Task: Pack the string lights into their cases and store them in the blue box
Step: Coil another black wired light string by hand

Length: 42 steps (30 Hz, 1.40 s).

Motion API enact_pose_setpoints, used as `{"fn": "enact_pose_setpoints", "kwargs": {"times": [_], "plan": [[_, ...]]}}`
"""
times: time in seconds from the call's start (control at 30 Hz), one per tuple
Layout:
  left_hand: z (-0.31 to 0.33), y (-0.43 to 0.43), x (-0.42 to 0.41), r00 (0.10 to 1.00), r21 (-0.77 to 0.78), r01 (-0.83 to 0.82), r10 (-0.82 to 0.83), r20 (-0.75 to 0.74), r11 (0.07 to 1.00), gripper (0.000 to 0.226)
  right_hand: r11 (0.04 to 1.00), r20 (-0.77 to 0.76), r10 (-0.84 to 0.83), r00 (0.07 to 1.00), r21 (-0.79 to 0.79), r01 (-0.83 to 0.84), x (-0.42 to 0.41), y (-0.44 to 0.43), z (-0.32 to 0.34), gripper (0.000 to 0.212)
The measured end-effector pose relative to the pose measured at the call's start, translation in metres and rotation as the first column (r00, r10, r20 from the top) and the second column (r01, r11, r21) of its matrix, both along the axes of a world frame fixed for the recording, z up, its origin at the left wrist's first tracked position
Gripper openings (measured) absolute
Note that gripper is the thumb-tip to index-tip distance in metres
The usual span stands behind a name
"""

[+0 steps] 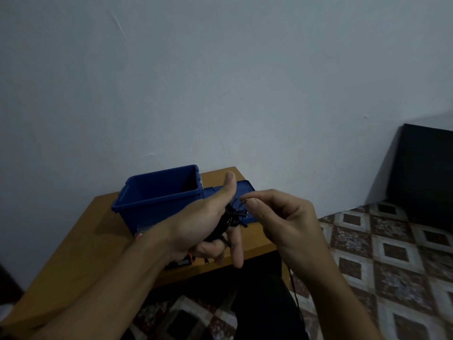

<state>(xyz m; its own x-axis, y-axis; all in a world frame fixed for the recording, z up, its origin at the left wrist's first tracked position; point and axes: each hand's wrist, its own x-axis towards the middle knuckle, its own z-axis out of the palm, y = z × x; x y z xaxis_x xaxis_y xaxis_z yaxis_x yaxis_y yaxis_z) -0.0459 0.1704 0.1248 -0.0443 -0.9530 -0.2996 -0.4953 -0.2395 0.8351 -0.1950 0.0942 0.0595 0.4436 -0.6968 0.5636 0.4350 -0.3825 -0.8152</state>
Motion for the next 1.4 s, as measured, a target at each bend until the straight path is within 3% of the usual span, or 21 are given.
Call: {"fn": "enact_pose_setpoints", "kwargs": {"times": [0.2,0.33,0.5,0.6,0.77,1.0,1.2,1.4], "plan": [[0.003,-0.004,0.006,0.985,0.016,0.066,-0.063,-0.163,0.998,0.113,0.997,-0.081,-0.046,0.996,0.055,0.051,0.003,-0.006,-0.005,0.01],[0.001,-0.005,0.01,0.959,0.02,0.119,-0.109,-0.263,0.993,0.102,0.998,-0.08,-0.024,0.997,0.059,0.029,0.002,-0.005,-0.004,0.015],[-0.008,-0.01,0.021,0.85,-0.019,0.224,-0.205,-0.485,0.974,0.086,0.997,-0.082,0.018,0.996,0.076,-0.012,0.002,-0.002,-0.003,0.023],[-0.012,-0.008,0.021,0.828,-0.073,0.289,-0.287,-0.482,0.955,0.064,0.996,-0.126,0.046,0.991,0.084,-0.036,0.0,-0.002,-0.003,0.016],[-0.006,-0.01,0.018,0.846,-0.102,0.172,-0.2,-0.495,0.98,0.067,0.997,-0.161,0.059,0.985,0.053,-0.052,0.0,-0.002,-0.004,0.02],[-0.007,-0.008,0.014,0.818,-0.157,0.16,-0.22,-0.532,0.975,0.07,0.999,-0.185,0.047,0.982,0.025,-0.043,0.005,-0.005,-0.01,0.018],[-0.006,-0.007,0.012,0.752,-0.209,0.132,-0.235,-0.616,0.969,0.071,0.998,-0.177,0.024,0.984,0.059,-0.014,0.005,-0.003,-0.007,0.025],[-0.004,-0.01,0.012,0.646,-0.295,0.052,-0.258,-0.719,0.954,0.079,0.998,-0.155,0.02,0.988,0.061,-0.011,0.006,-0.004,-0.008,0.012]]}}
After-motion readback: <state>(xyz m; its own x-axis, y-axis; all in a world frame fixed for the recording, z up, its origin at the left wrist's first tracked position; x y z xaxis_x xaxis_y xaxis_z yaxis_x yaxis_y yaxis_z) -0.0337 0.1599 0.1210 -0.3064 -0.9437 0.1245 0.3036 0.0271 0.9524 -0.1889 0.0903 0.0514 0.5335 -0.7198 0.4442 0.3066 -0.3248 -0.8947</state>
